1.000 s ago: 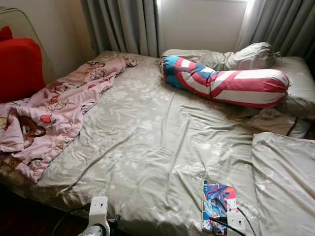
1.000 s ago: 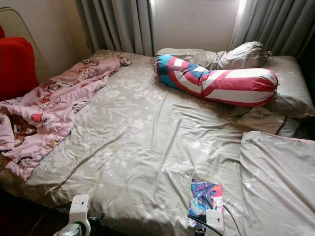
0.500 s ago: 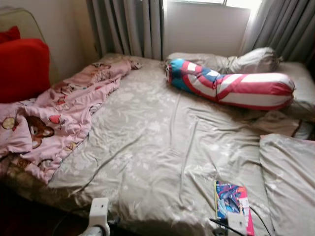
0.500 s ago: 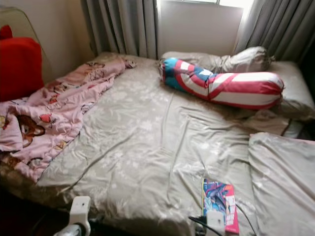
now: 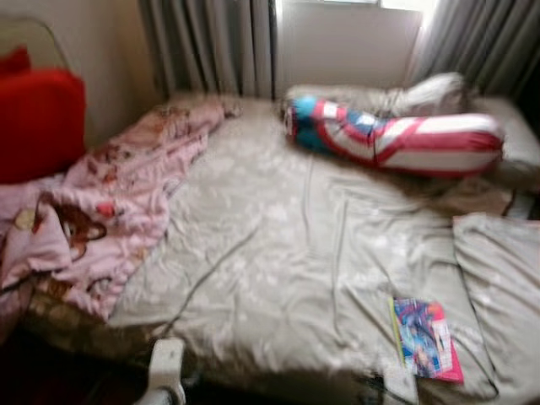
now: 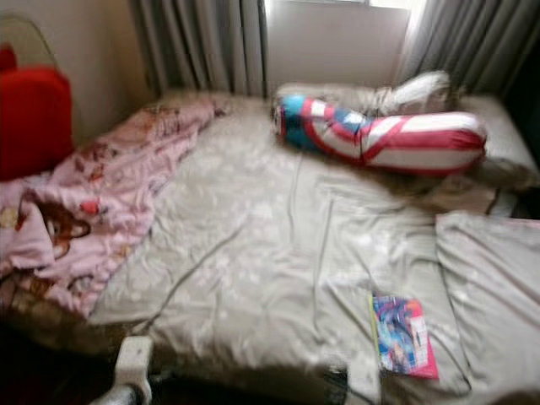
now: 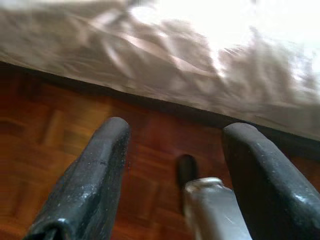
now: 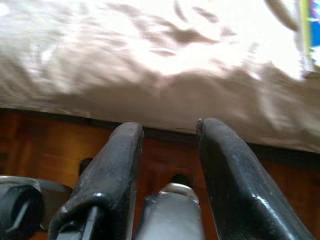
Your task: Clean up the room
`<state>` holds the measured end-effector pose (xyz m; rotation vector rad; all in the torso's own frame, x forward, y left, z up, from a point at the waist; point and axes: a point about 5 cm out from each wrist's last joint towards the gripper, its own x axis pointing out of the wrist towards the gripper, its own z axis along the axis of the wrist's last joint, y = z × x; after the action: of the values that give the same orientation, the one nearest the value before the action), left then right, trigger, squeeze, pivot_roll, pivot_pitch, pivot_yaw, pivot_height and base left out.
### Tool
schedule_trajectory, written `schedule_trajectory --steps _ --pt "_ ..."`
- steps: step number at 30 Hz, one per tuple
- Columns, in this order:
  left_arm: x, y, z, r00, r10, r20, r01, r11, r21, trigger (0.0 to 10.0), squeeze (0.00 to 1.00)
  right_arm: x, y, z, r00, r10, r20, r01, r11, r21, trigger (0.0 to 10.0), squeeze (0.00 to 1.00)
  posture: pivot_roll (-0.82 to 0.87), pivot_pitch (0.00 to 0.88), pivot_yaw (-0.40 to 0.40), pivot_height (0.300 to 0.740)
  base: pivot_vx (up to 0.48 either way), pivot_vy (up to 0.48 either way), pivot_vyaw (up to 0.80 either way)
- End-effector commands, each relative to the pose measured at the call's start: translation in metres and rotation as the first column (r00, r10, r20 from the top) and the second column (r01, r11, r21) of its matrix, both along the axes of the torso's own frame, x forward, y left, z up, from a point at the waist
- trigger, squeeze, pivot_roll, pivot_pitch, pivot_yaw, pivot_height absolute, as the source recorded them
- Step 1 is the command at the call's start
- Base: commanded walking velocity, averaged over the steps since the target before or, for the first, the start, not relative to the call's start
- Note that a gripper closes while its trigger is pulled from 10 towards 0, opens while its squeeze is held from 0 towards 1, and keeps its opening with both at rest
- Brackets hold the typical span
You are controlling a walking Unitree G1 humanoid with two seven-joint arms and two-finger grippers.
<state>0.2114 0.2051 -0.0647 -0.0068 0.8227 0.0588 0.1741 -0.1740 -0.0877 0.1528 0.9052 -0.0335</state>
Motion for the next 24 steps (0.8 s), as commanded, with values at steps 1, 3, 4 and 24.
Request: schedule_trajectory --steps 1,3,4,24 --pt "-0.0017 -0.0072 -0.0024 1.0 -0.015 -0.01 0.015 1.0 -0.014 10.0 0.0 -0.0073 -0.0099 -0.0023 1.0 -0.014 -0.022 0.013 1.0 -0.023 10.0 0.0 -0.02 0.016 -0.001 0.74 0.0 0.42 0.0" --pt "-0.0017 -0.0073 -0.0024 1.0 -0.015 -0.01 0.014 1.0 -0.014 10.0 0.0 -0.0073 -0.0101 -0.0023 1.0 -0.014 -0.022 0.013 1.0 -0.023 10.0 0.0 -0.02 0.014 -0.001 0.74 0.0 0.418 0.0" --pt "-0.0019 -0.0073 -0.0025 1.0 -0.014 -0.01 0.014 1.0 -0.014 10.0 0.0 -0.0073 -0.0102 -0.0023 1.0 -0.012 -0.023 0.012 1.0 -0.023 10.0 0.0 -0.02 0.014 -0.001 0.74 0.0 0.42 0.0" --pt "-0.0027 -0.0075 -0.0029 1.0 -0.017 -0.01 0.016 1.0 -0.015 10.0 0.0 -0.0075 -0.0107 -0.0024 1.0 0.009 -0.027 -0.01 0.999 -0.032 10.0 0.0 -0.02 0.013 -0.001 0.74 0.0 0.419 0.0"
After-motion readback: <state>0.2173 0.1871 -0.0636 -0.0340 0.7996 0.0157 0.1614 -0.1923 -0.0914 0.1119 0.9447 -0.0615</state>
